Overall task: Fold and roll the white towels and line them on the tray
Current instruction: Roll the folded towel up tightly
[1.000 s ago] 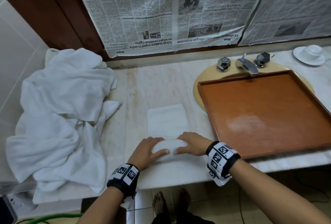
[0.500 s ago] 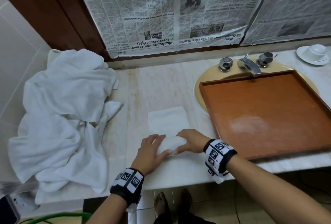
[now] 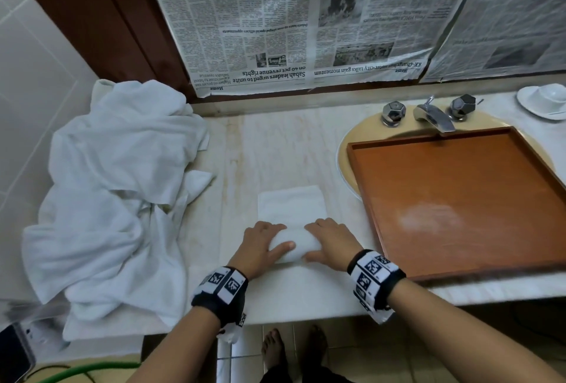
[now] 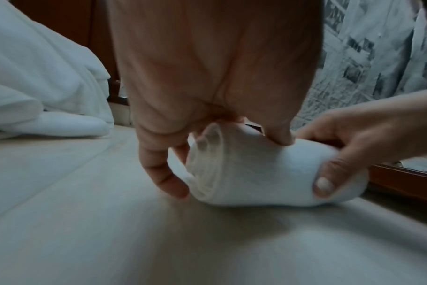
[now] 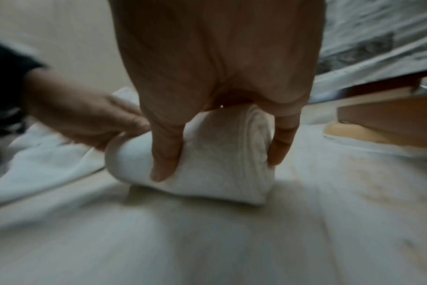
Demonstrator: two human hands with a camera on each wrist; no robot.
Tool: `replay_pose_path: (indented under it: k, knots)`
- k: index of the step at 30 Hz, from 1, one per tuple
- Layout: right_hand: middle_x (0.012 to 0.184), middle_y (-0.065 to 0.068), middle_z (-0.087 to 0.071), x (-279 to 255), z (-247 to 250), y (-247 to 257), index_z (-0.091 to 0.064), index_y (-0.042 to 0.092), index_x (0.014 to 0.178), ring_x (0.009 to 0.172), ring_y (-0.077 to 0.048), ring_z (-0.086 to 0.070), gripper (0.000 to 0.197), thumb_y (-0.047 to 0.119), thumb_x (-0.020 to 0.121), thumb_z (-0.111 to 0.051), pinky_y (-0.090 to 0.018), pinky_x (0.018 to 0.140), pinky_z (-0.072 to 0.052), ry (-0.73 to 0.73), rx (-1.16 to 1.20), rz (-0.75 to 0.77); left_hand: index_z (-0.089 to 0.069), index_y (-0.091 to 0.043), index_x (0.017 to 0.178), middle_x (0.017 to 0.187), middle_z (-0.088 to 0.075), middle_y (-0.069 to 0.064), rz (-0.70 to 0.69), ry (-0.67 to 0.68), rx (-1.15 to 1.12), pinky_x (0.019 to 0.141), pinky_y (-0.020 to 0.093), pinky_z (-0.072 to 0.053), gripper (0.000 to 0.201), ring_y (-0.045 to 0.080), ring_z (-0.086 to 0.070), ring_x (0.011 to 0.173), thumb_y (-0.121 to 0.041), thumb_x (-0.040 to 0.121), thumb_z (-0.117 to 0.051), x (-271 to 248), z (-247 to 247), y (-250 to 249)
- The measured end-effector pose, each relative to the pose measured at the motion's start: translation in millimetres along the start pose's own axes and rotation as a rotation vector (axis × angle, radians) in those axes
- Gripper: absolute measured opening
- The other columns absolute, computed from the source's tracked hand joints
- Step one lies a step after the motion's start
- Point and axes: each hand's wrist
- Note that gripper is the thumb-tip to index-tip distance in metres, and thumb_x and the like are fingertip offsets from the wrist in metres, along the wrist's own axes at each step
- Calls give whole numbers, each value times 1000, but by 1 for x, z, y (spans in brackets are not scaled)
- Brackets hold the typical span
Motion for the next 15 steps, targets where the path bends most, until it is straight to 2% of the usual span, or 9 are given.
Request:
replay_pose_path:
  k: [2,5,6,8,10,12,15]
  knots:
    - [117,2,-56,4,9,-4,-56,23,123,110,-20,-51,56,55,80,-70,-33,86,-39,79,117,3,-41,-37,144,138,-35,-11,0,-41,81,105,41,-37,83,16,-33,124,-83,75,-45,-11,-7,-3]
    - [103,5,-58,3,21,-5,-61,23,109,94,-16,-52,47,51,76,-77,-23,69,-37,205,255,-12,-39,-38,145,141,-39,-9,-5,-52,124,104,41,-39,89,17,-35,128,-88,71,-40,-19,-11,-2]
    - [105,4,-60,1,23,-3,-60,22,109,94,-16,-52,48,52,76,-76,-23,70,-38,241,252,-30,-41,-39,143,137,-43,-10,12,-27,107,103,40,-39,88,16,-36,126,-88,71,-41,-18,-10,0]
    - [115,1,-61,-5,23,2,-57,20,118,100,-19,-54,58,60,78,-70,-31,82,-43,251,136,-59,-48,-40,137,126,-49,-10,27,51,63,100,39,-40,81,14,-41,118,-87,70,-46,-14,-3,-1]
    - [123,-1,-56,-13,15,9,-49,20,127,110,-24,-51,63,63,82,-61,-39,92,-40,133,-103,-42,-58,-37,127,117,-58,-9,-7,115,29,96,38,-45,68,13,-51,108,-81,75,-54,-8,5,-3]
    - [127,-2,-50,-20,5,14,-43,19,132,116,-26,-46,61,54,85,-60,-40,94,-37,-22,-234,-2,-64,-32,120,112,-65,-9,-34,151,-10,93,35,-47,60,13,-59,101,-76,79,-57,-2,11,-5]
    - [130,-1,-47,-22,-6,11,-40,20,135,119,-25,-43,64,51,83,-62,-39,95,-35,-80,-217,35,-64,-30,121,117,-65,-8,10,198,-41,96,33,-45,73,16,-59,108,-82,72,-51,-1,16,-9]
Point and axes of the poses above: each hand's wrist, its own x-axis towards the middle knuckle, its own z-axis out of the back of the hand, y = z × x
